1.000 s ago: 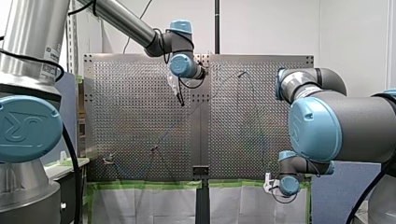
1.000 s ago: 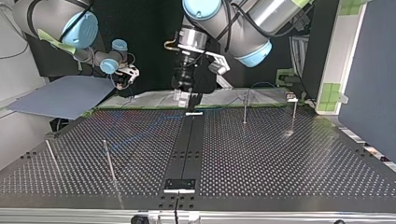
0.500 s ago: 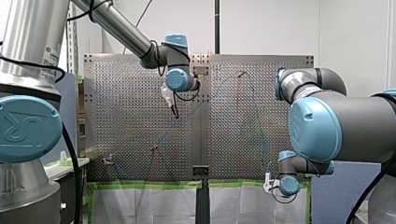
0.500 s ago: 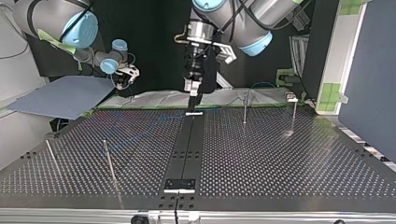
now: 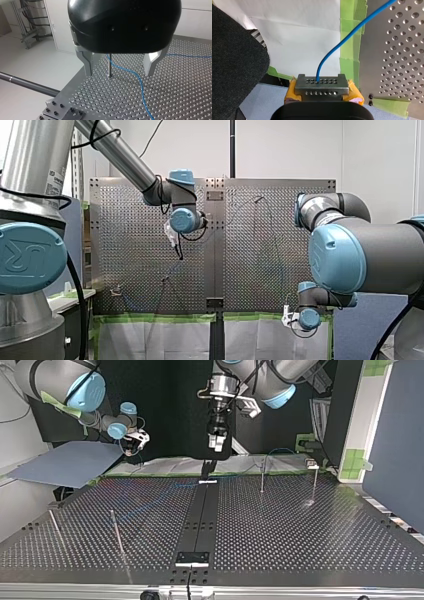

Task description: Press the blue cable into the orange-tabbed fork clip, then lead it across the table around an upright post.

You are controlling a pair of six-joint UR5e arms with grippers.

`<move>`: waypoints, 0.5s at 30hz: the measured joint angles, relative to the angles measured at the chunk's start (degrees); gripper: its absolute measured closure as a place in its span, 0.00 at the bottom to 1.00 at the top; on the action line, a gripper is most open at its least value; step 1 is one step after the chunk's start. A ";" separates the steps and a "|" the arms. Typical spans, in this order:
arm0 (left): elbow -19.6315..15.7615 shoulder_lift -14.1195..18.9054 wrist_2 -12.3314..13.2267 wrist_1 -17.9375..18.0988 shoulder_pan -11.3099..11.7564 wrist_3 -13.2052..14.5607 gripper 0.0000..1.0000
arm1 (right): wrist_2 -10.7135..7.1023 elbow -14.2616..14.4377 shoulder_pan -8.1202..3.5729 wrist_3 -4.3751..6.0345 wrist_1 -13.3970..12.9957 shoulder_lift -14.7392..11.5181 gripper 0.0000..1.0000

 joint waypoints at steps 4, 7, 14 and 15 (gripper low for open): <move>-2.38 -0.01 0.26 2.36 0.12 -0.21 0.00 | -0.01 -0.14 0.01 0.00 0.00 -0.01 1.00; -4.24 -0.28 1.34 4.22 0.22 -1.21 0.00 | -0.06 -0.21 0.03 0.00 0.00 -0.01 1.00; -8.29 -3.36 2.62 8.25 0.43 -2.11 0.00 | -0.09 -0.24 0.13 -0.05 0.00 -0.01 1.00; -8.95 -4.00 2.70 8.95 0.46 -2.06 0.00 | -0.10 -0.24 0.14 -0.09 0.00 -0.01 1.00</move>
